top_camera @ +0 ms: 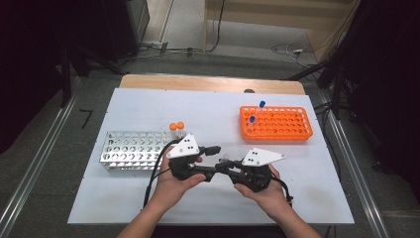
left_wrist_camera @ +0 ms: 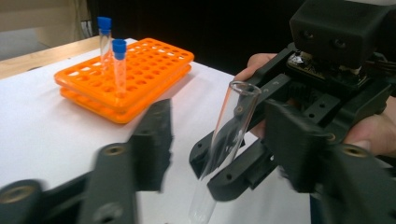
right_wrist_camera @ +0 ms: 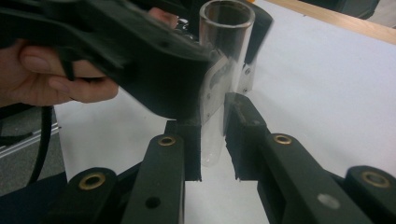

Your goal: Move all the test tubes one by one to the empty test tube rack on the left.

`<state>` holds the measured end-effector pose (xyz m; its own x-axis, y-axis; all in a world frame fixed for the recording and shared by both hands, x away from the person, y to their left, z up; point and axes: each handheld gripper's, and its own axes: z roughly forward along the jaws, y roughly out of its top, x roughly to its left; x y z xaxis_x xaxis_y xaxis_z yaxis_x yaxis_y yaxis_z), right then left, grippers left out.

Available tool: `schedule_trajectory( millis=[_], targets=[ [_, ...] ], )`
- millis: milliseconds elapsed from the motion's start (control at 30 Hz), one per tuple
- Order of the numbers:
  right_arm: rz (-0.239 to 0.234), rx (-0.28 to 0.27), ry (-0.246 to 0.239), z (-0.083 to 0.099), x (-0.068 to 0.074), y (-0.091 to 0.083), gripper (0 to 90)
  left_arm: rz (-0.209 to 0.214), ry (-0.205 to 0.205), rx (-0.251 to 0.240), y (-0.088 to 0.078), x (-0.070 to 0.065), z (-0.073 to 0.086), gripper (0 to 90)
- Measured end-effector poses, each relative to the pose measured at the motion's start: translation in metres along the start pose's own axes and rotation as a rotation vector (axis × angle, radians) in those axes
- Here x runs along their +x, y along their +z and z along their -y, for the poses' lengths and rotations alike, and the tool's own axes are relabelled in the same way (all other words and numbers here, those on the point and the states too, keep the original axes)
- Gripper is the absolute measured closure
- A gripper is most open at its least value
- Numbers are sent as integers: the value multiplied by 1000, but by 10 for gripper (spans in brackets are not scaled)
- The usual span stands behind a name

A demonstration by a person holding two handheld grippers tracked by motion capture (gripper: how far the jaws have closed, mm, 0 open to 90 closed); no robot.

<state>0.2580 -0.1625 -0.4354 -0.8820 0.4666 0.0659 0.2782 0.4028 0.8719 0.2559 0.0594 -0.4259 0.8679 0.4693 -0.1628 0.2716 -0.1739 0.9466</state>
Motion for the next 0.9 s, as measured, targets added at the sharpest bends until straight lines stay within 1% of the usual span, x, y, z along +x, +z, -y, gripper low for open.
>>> schedule_trajectory(
  millis=[100, 133, 267, 400, 533, 767, 800, 900],
  targets=[
    [-6, 6, -5, -1, 2, 1, 740, 10, 9, 4, 2, -2, 0, 587],
    [-9, 6, -8, -1, 3, 2, 740, 3, 15, 7, 3, -3, 0, 611],
    [-16, 10, -7, -1, 5, 2, 740, 29, 10, 7, 4, -4, 0, 701],
    [-20, 15, -7, -1, 5, 2, 740, 26, 15, 5, 3, -3, 1, 727],
    [-23, 16, 1, 0, 4, 2, 739, 2, 26, 1, 2, -3, 1, 751],
    [-25, 19, 6, 0, 3, 2, 731, -7, 16, -9, 0, -2, 2, 763],
    [-25, 20, 3, 0, 3, 2, 703, -13, 18, -8, -1, -1, 1, 763],
    [-32, 20, -10, 0, 2, 0, 555, -23, 7, -22, -6, 2, 0, 763]
  ],
)
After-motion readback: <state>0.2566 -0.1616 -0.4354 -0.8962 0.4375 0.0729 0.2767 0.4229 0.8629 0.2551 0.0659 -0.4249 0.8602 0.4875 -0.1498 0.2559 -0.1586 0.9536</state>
